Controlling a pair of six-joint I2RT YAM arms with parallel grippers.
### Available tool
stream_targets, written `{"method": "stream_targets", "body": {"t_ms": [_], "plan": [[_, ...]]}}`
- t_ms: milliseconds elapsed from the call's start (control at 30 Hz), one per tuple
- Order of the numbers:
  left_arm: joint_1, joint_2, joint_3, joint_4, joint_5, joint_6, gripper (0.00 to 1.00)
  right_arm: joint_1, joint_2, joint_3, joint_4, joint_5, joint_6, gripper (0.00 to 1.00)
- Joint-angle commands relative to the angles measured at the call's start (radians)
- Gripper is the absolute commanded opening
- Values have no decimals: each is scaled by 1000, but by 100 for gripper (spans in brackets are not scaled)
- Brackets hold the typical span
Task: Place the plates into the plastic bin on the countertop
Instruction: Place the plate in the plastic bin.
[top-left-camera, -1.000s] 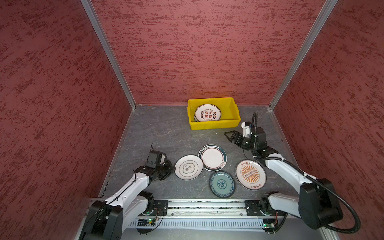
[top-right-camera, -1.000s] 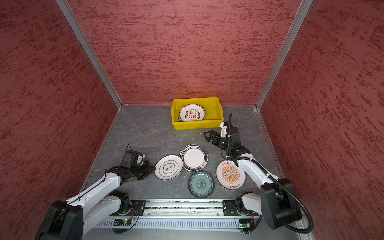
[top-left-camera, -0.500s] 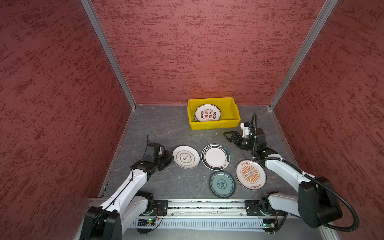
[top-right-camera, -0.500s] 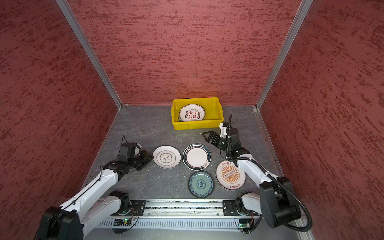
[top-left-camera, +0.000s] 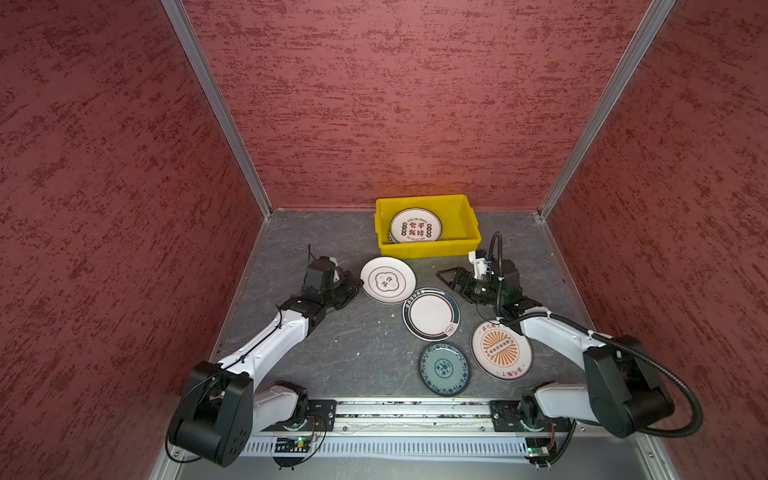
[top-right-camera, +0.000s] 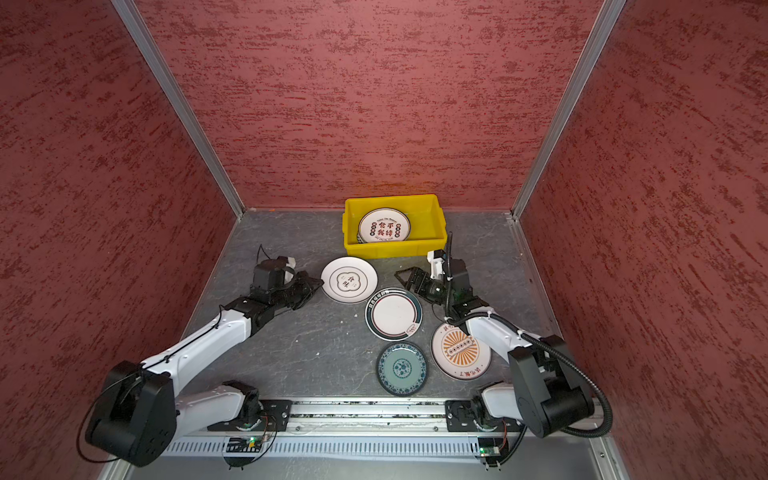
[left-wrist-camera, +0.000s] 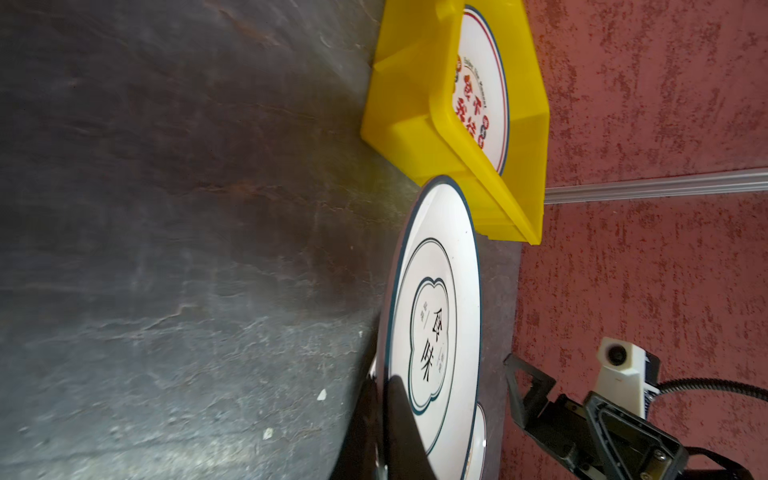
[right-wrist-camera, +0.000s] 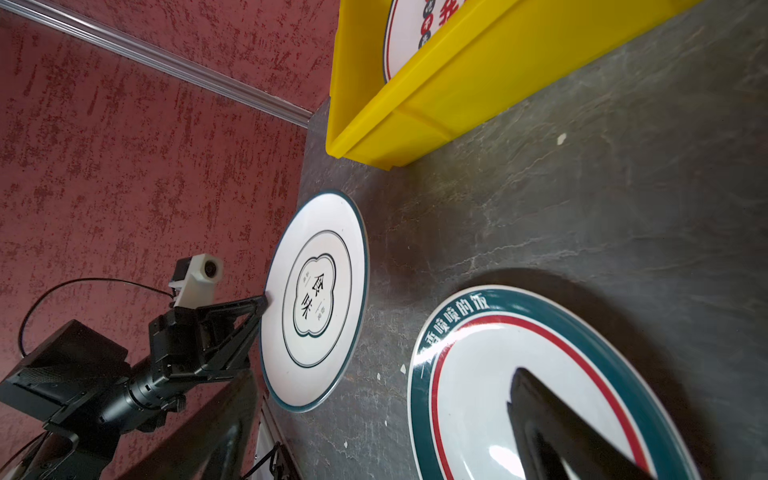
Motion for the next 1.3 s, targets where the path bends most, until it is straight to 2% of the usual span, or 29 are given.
{"method": "stream_targets", "body": {"t_ms": [0, 133, 300, 600, 733, 900, 967, 1067, 1167, 1267], "plan": [[-51, 39, 39, 146, 0, -35, 0, 17, 21, 27, 68, -6, 23, 93], [-111, 109, 91, 167, -2, -32, 0, 20, 49, 24, 104, -18, 40, 86], [-138, 163, 125, 203, 16, -40, 0, 23, 59, 22, 128, -25, 52, 68], [-141, 175, 155, 194, 37, -19, 0, 24, 78, 30, 128, -14, 52, 28], [-138, 175, 155, 189, 45, -10, 0, 25, 96, 42, 131, -9, 54, 26], [-127, 163, 150, 166, 50, 7, 0, 25, 131, 61, 126, -9, 49, 2], [-121, 158, 149, 159, 53, 15, 1, 24, 138, 66, 127, -9, 53, 0], [-104, 145, 149, 143, 67, 36, 12, 24, 151, 80, 126, -15, 49, 0], [-76, 116, 137, 115, 62, 49, 48, 23, 160, 105, 80, 2, 22, 0], [-32, 77, 112, 95, 70, 55, 70, 24, 165, 143, 26, 29, -14, 0]]}}
